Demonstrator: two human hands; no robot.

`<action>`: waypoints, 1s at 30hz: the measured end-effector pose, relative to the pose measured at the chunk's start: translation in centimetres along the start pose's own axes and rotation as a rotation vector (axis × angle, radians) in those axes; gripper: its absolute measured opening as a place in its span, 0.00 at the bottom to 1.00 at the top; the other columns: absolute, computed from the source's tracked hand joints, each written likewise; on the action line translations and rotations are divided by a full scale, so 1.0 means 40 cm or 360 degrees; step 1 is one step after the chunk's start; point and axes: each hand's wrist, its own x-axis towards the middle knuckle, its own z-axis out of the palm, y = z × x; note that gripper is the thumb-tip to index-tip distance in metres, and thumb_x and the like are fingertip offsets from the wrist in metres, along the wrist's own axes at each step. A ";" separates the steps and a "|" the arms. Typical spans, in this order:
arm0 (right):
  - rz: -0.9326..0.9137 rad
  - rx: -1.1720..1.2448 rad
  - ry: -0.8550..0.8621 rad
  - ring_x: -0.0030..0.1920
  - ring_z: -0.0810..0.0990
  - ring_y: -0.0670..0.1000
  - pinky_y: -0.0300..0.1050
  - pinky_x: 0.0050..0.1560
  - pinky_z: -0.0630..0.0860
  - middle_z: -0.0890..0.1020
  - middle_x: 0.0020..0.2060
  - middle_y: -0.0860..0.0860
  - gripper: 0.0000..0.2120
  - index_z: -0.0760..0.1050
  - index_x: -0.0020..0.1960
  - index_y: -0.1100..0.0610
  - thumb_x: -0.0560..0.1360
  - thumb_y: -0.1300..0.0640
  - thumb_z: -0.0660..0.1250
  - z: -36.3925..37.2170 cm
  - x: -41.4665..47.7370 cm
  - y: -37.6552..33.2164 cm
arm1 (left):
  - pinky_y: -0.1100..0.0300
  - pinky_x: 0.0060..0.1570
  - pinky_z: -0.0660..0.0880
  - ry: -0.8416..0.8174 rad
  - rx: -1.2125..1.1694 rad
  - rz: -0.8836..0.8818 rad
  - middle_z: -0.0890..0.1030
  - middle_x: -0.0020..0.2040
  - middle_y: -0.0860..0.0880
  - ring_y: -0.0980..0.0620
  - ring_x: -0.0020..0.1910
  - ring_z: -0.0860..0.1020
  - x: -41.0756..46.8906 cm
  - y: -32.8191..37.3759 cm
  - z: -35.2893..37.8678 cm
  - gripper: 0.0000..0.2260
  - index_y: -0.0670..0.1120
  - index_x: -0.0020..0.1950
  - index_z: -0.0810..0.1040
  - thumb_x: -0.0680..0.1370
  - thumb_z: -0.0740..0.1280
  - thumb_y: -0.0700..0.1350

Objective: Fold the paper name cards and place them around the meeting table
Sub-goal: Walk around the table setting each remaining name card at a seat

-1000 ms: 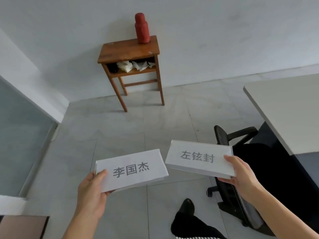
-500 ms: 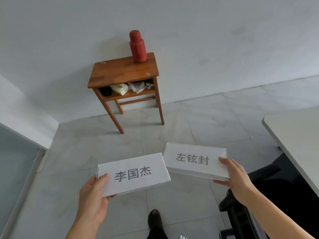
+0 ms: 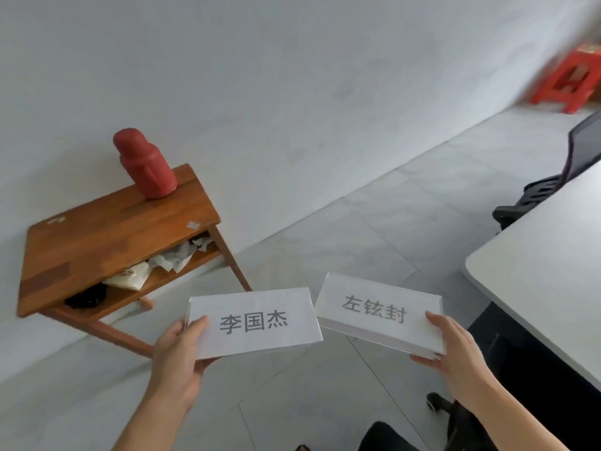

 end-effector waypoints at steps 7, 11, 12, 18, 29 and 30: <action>-0.0035 0.0181 0.0269 0.54 0.78 0.62 0.63 0.54 0.78 0.80 0.51 0.59 0.05 0.76 0.49 0.56 0.77 0.55 0.64 0.002 0.206 -0.108 | 0.49 0.44 0.77 -0.0305 0.0078 -0.0073 0.83 0.49 0.38 0.39 0.48 0.80 0.270 0.070 0.290 0.07 0.41 0.53 0.78 0.77 0.64 0.37; -0.0081 0.0289 0.0340 0.54 0.78 0.61 0.62 0.55 0.77 0.81 0.49 0.56 0.06 0.78 0.48 0.56 0.77 0.55 0.64 -0.007 0.380 -0.214 | 0.42 0.50 0.76 -0.0332 0.0098 -0.0059 0.82 0.49 0.37 0.38 0.48 0.79 0.410 0.131 0.467 0.08 0.40 0.55 0.78 0.77 0.64 0.38; -0.0081 0.0321 0.0371 0.54 0.78 0.61 0.62 0.56 0.77 0.81 0.49 0.56 0.06 0.78 0.48 0.56 0.77 0.55 0.64 -0.006 0.421 -0.244 | 0.43 0.47 0.77 -0.0334 0.0117 -0.0055 0.82 0.49 0.37 0.38 0.47 0.79 0.443 0.154 0.511 0.08 0.40 0.55 0.78 0.77 0.64 0.38; -0.0148 0.0377 0.0414 0.52 0.78 0.60 0.59 0.51 0.78 0.80 0.51 0.59 0.07 0.78 0.49 0.56 0.77 0.54 0.64 0.005 0.652 -0.465 | 0.51 0.40 0.77 -0.0437 0.0149 -0.0016 0.82 0.47 0.38 0.42 0.46 0.79 0.601 0.275 0.806 0.05 0.40 0.51 0.78 0.77 0.64 0.37; -0.0235 0.0544 0.0673 0.52 0.79 0.60 0.61 0.51 0.80 0.81 0.55 0.62 0.09 0.79 0.51 0.56 0.77 0.54 0.63 -0.107 1.012 -0.690 | 0.51 0.43 0.79 -0.0789 0.0284 -0.0131 0.82 0.44 0.41 0.43 0.44 0.80 0.893 0.333 1.388 0.04 0.41 0.48 0.79 0.77 0.65 0.37; -0.0244 0.0570 0.0725 0.51 0.79 0.60 0.60 0.50 0.80 0.80 0.56 0.63 0.09 0.79 0.52 0.57 0.76 0.54 0.63 -0.120 1.049 -0.713 | 0.53 0.40 0.80 -0.0817 0.0283 -0.0128 0.82 0.43 0.42 0.44 0.43 0.80 0.926 0.342 1.453 0.04 0.41 0.48 0.78 0.77 0.64 0.37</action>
